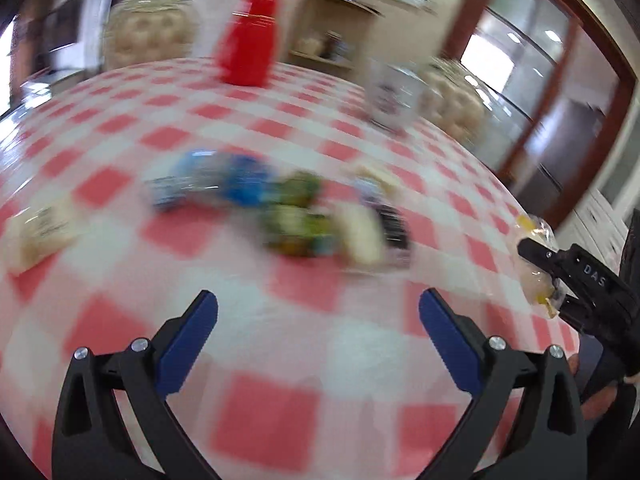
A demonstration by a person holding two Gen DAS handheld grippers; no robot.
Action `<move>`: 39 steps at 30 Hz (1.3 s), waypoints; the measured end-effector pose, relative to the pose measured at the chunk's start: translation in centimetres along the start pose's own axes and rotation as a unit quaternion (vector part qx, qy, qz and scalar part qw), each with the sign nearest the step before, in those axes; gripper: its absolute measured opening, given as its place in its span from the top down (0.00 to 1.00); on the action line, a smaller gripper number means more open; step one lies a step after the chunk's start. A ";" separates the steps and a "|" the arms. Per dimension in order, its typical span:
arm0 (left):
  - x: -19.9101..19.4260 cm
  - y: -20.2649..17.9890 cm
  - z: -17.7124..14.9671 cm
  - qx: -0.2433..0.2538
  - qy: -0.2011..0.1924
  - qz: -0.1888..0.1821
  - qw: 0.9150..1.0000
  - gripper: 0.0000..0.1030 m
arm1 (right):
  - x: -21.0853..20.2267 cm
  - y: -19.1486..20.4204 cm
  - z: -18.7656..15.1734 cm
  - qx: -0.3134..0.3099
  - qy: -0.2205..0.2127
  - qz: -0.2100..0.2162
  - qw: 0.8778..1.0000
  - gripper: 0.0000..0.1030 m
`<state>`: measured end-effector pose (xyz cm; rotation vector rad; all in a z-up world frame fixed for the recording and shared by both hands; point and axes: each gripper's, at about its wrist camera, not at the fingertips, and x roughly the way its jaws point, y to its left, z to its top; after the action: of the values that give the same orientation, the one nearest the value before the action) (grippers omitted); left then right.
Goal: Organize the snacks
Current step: 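Grasp the clear-wrapped round bun with yellow tape using the right gripper, then grasp the black chocolate packet with the left gripper while the right holds the bun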
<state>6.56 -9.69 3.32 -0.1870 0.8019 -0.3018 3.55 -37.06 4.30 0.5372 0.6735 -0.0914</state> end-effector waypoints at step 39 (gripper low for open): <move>11.4 -10.0 5.0 0.126 0.050 -0.042 0.990 0.31 | -1.0 -0.6 0.3 0.031 -0.007 0.027 0.999 0.38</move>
<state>15.72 -22.68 1.79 0.0314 0.8493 -0.4914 2.76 -37.79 4.82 0.6142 0.6432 -0.0650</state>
